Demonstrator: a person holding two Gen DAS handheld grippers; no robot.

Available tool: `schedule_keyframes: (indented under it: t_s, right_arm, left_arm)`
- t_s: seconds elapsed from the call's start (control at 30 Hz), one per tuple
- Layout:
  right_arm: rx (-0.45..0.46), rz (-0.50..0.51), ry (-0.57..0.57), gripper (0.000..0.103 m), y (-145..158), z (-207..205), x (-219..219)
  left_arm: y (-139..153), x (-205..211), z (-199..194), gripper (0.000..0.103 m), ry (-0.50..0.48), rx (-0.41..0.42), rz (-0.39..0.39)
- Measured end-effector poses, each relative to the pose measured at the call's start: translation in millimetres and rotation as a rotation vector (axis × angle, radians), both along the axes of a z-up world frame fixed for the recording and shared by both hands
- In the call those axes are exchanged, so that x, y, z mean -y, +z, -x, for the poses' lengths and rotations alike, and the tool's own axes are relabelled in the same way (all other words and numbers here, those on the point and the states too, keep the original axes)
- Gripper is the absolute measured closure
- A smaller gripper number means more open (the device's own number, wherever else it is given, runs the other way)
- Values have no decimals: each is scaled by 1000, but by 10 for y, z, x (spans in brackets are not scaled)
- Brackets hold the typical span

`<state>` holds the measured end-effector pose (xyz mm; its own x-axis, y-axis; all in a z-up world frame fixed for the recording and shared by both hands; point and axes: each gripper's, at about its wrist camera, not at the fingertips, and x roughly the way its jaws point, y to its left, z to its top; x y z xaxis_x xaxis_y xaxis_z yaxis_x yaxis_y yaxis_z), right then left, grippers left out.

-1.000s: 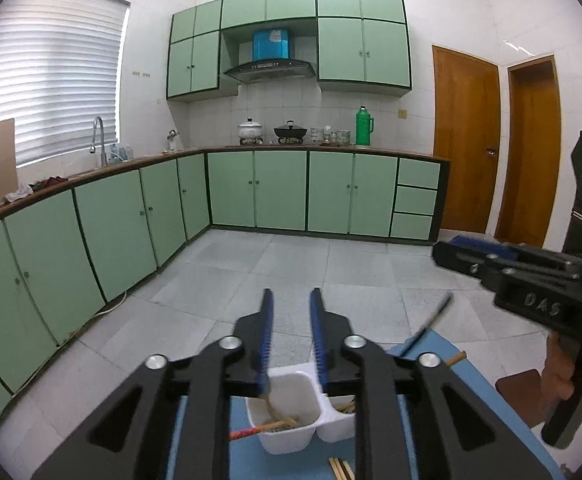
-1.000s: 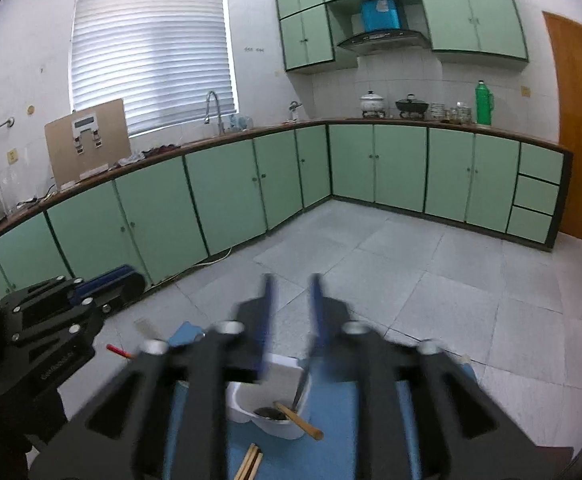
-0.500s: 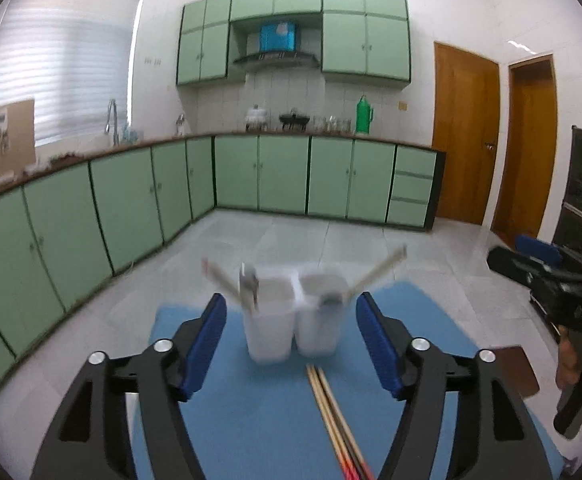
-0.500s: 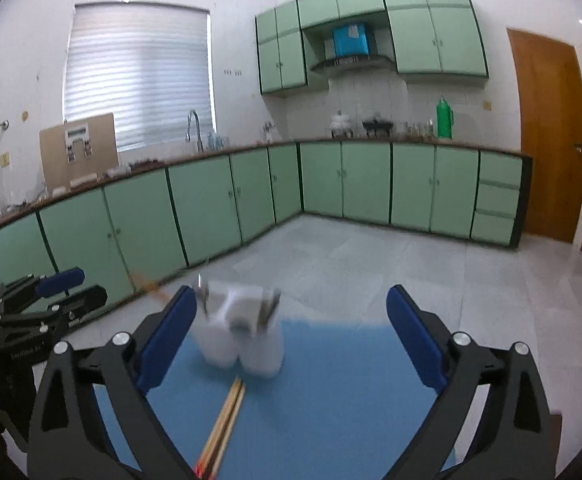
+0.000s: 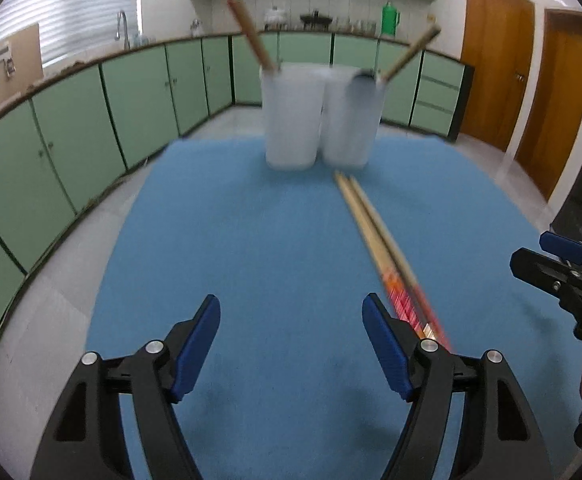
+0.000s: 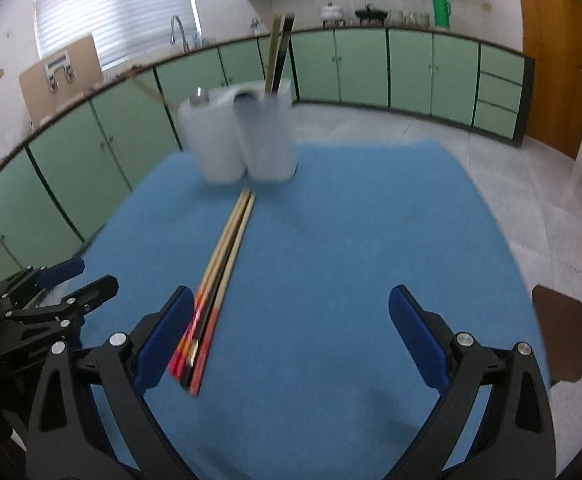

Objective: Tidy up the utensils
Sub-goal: 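Move both open tools back over the remaining chopsticks on the mat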

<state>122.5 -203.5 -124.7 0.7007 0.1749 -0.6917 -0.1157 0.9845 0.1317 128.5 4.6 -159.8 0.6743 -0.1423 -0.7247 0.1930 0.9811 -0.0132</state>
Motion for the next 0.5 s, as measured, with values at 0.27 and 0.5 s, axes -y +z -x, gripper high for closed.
schedule_keyframes:
  t_s: [0.27,0.5]
  right_arm:
    - [-93,22,70,25,-334,132,-300]
    - [-129,58,107,36,-463,212,-477]
  left_arm:
    - [-205,-39,103,31,6,-57,-34]
    - [-222,-91,120,31,17,-67,-35]
